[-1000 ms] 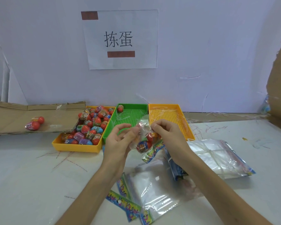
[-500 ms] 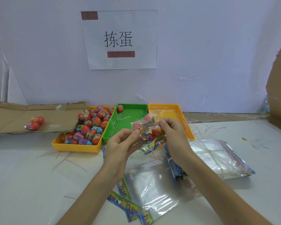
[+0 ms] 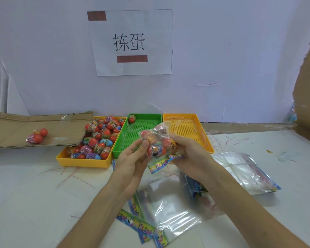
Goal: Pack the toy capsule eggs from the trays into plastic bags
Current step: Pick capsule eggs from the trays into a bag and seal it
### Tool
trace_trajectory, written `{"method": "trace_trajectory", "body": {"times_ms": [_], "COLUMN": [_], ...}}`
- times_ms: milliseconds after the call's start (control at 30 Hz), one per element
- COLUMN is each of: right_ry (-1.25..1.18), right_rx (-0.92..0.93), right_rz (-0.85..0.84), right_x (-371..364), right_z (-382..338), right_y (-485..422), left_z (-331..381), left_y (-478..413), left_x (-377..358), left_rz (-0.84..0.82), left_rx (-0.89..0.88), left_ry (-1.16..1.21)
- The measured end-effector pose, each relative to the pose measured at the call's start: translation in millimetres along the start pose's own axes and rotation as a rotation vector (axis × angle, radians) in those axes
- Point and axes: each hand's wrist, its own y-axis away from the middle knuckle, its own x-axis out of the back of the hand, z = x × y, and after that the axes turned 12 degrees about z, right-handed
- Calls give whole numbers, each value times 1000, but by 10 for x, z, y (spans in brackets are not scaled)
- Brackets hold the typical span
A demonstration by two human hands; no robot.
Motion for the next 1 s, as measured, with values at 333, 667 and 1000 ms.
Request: {"method": "trace_trajectory", "body": {"times_ms": [333,667,1000], "right_ry": [42,675,732], "right_rx": [-68,653,422], "right_rz": [-160,243,-33], "right_x": [19,14,-41], "right_z": [19,37,65], "right_y": [2,14,33], "left_z": [13,-16,-63], "left_y": [83,38,67], "left_x": [-6,-11,-19], "left_rz": [-93,42,127], "left_rx": [2,-137,-329], "left_ry": [6,-56,-220]}}
